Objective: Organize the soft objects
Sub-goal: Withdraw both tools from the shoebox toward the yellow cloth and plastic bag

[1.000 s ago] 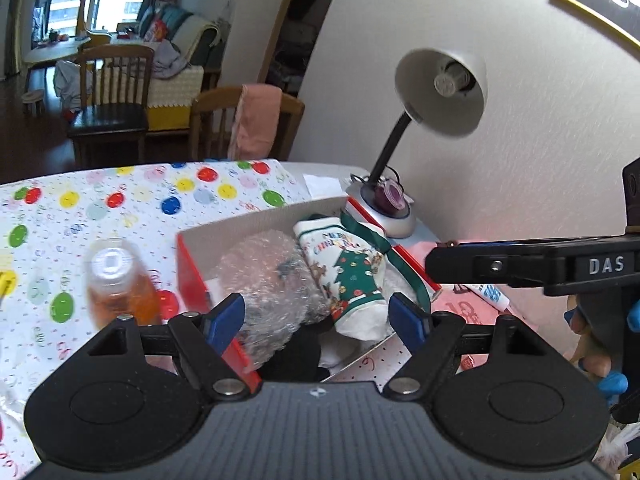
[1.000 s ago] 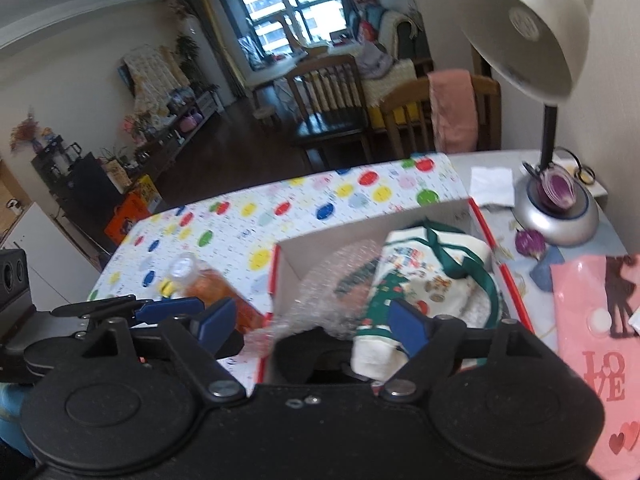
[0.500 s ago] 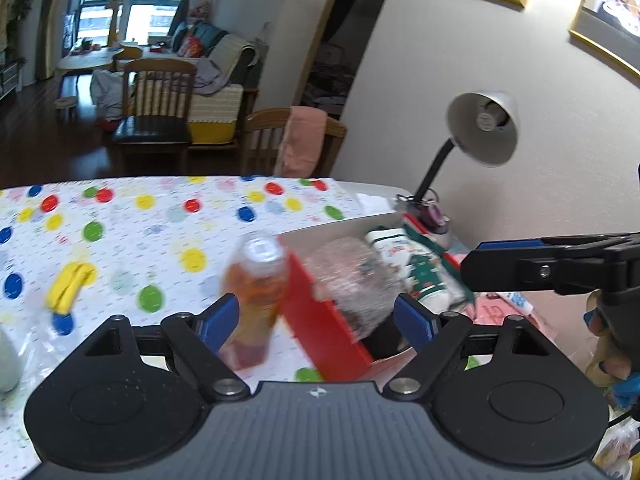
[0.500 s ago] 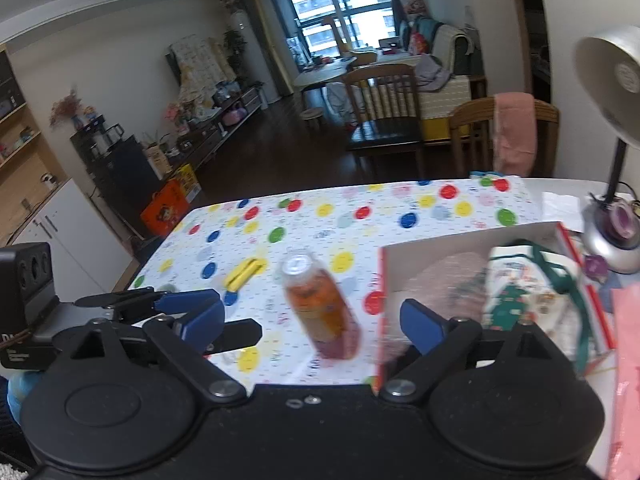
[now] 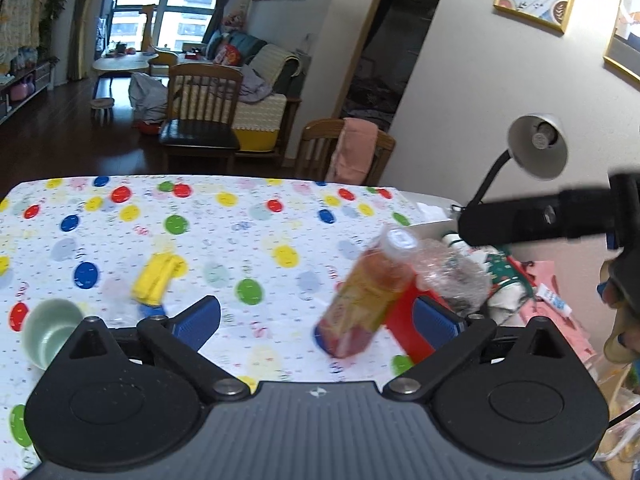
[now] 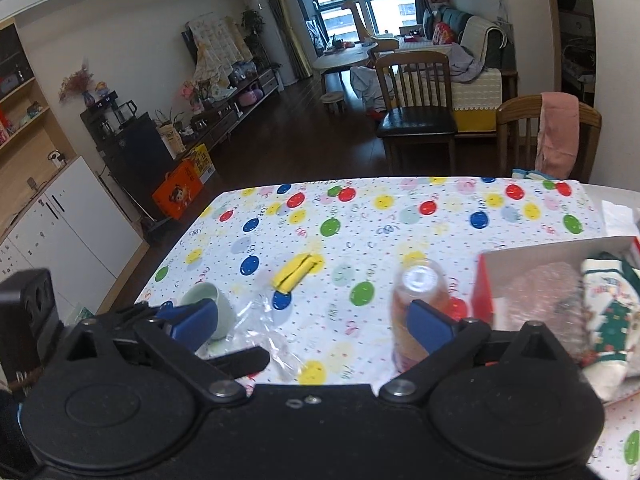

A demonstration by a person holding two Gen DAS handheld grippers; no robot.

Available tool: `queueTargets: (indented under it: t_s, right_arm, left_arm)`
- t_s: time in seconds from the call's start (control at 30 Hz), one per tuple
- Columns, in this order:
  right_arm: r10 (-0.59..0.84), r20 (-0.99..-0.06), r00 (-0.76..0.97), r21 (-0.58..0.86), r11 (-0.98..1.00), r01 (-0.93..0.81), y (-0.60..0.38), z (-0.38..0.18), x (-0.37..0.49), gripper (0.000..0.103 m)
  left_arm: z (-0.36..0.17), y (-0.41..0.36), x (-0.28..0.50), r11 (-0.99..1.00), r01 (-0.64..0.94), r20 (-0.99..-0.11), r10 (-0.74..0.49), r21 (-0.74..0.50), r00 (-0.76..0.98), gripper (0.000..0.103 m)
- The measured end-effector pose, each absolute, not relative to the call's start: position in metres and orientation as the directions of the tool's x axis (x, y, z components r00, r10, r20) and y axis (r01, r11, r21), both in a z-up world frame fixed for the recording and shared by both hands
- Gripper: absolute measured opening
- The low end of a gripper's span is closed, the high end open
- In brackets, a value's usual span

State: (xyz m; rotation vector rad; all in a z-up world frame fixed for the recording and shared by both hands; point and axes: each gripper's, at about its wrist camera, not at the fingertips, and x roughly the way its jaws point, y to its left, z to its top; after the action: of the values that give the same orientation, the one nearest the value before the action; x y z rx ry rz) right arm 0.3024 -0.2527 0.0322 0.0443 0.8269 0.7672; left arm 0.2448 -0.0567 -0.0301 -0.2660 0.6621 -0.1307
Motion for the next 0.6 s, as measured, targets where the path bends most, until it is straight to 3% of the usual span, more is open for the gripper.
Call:
queueTargets:
  t_s: [0.3, 0.6]
  right_arm:
    - [0.607, -0.695, 0.384, 0.351, 0.754, -0.556, -0.178, 0.013, 0.327, 0.102]
    - [0.549, -0.772, 0.32, 0.309, 0.765, -0.565, -0.104, -0.018, 0.358, 0.102]
  left_arm:
    - [-0.063, -0.012, 0.243, 0.96, 0.009, -0.606, -0.184, -0.281, 0.774, 0.103]
    - [-0.109, 0.004, 0.239, 0.98, 0.017, -0.612, -0.138, -0.199, 0.779, 0.103]
